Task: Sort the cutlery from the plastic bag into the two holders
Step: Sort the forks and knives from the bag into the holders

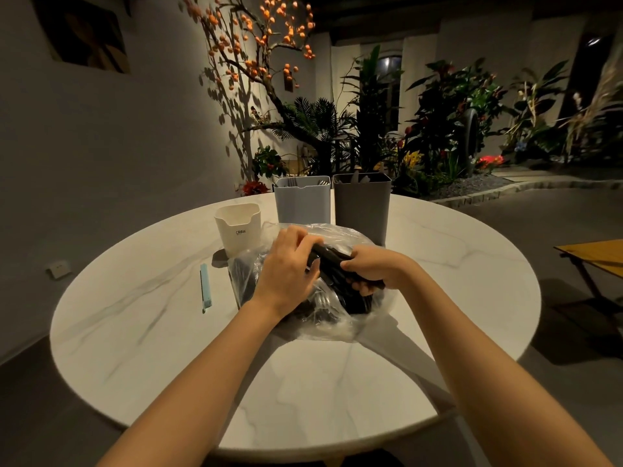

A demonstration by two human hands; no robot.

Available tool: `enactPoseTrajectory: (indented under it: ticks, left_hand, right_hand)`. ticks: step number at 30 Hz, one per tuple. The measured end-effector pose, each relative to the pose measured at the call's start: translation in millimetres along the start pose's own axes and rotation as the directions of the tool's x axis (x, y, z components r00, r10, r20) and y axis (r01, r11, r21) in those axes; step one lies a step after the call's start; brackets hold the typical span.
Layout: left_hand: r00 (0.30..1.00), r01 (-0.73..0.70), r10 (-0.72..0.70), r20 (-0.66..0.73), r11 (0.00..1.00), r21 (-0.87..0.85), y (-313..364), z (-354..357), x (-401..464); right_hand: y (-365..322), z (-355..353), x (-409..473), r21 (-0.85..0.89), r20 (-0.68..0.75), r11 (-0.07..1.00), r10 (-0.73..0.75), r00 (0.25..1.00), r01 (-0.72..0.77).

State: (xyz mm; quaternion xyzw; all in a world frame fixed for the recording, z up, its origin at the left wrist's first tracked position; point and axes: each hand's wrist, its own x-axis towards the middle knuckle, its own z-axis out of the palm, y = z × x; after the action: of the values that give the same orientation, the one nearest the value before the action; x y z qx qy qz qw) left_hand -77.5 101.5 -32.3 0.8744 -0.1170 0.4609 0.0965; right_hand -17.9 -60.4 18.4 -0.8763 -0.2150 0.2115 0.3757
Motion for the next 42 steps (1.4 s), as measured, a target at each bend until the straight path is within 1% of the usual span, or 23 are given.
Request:
enactPoseTrajectory:
  ticks: [2,4,5,7,8,9,11,13,15,18,20,21,23,25,27,29,31,34,36,39,40,42]
  left_hand:
    - [1.000,0.011,-0.010,0.011,0.999,-0.045,1,-1,0]
    - [0.993,0.065,-0.059,0.107,0.997,-0.048,-1,-1,-1]
    - [0.978,0.099,-0.092,0.185,0.995,-0.028,-2,1,-1]
    - [0.915,0.183,-0.182,0.360,0.983,0.033,-3,3,0]
    - [0.880,0.211,-0.217,0.422,0.976,0.062,-2,4,1]
    - [0.858,0.223,-0.233,0.458,0.972,0.077,-2,5,2]
    - [0.843,0.238,-0.245,0.479,0.968,0.077,-2,6,1]
    - [0.839,0.257,-0.253,0.482,0.965,0.059,-3,7,-1]
    - [0.835,0.278,-0.262,0.483,0.960,0.041,-5,8,-3]
    - [0.837,0.291,-0.262,0.480,0.957,0.014,-6,8,-4]
    - [0.855,0.288,-0.247,0.455,0.957,-0.021,-4,7,-5]
    - [0.876,0.293,-0.243,0.417,0.954,-0.060,-3,5,-4]
    - [0.942,0.254,-0.216,0.257,0.959,-0.125,-1,0,-3]
    - [0.986,0.163,-0.159,0.047,0.979,-0.122,-2,-2,-1]
    - [0.985,0.126,-0.139,-0.103,0.985,-0.119,0,-3,3]
    - [0.977,0.140,-0.158,-0.141,0.982,-0.129,3,-4,8]
    - [0.984,0.143,-0.153,-0.090,0.984,-0.111,3,-1,10]
    - [0.979,0.201,-0.194,0.069,0.974,-0.106,0,2,10]
    - [0.954,0.258,-0.240,0.178,0.962,-0.086,0,2,12]
    - [0.904,0.323,-0.306,0.298,0.946,-0.009,-4,3,15]
    - [0.885,0.345,-0.328,0.331,0.939,0.009,-5,4,15]
    - [0.843,0.400,-0.369,0.392,0.917,0.004,-6,6,14]
  right_hand:
    - [2,-2,0,0.073,0.017,0.997,0.007,1.000,-0.008]
    - [4,-3,-1,0.146,0.029,0.989,0.019,0.999,-0.023]
    - [4,-3,-1,0.194,0.045,0.980,0.025,0.999,-0.033]
    - [6,-3,1,0.290,0.087,0.955,0.039,0.995,-0.063]
    - [6,-3,3,0.316,0.101,0.946,0.048,0.994,-0.077]
    - [7,-3,4,0.328,0.106,0.941,0.053,0.993,-0.086]
    - [7,-3,7,0.342,0.107,0.935,0.060,0.992,-0.093]
    - [6,-3,10,0.320,0.102,0.942,0.076,0.992,-0.105]
    - [2,-2,14,0.237,0.073,0.964,0.102,0.992,-0.117]
    - [-3,2,21,-0.001,-0.002,0.994,0.113,0.994,-0.113]
    - [-6,5,22,-0.151,-0.045,0.984,0.088,0.995,-0.094]
    - [-7,6,23,-0.203,-0.054,0.976,0.069,0.996,-0.079]
    - [-8,7,22,-0.274,-0.055,0.960,0.038,0.998,-0.052]
    - [-9,7,19,-0.314,-0.037,0.949,0.021,0.999,-0.031]
    - [-6,7,17,-0.318,-0.042,0.948,0.006,0.999,-0.019]
    - [-3,6,14,-0.303,-0.043,0.953,0.003,0.999,-0.016]
    - [0,4,12,-0.275,-0.048,0.961,0.002,0.999,-0.016]
    - [0,-1,8,-0.227,-0.052,0.974,-0.015,0.999,0.003]
    - [-1,-6,4,-0.219,-0.039,0.975,-0.042,0.998,0.033]
    - [1,-13,0,-0.198,-0.007,0.978,-0.062,0.998,0.060]
    - [3,-14,-1,-0.160,-0.001,0.985,-0.065,0.998,0.064]
    - [9,-14,-1,-0.012,0.032,0.998,-0.063,0.997,0.064]
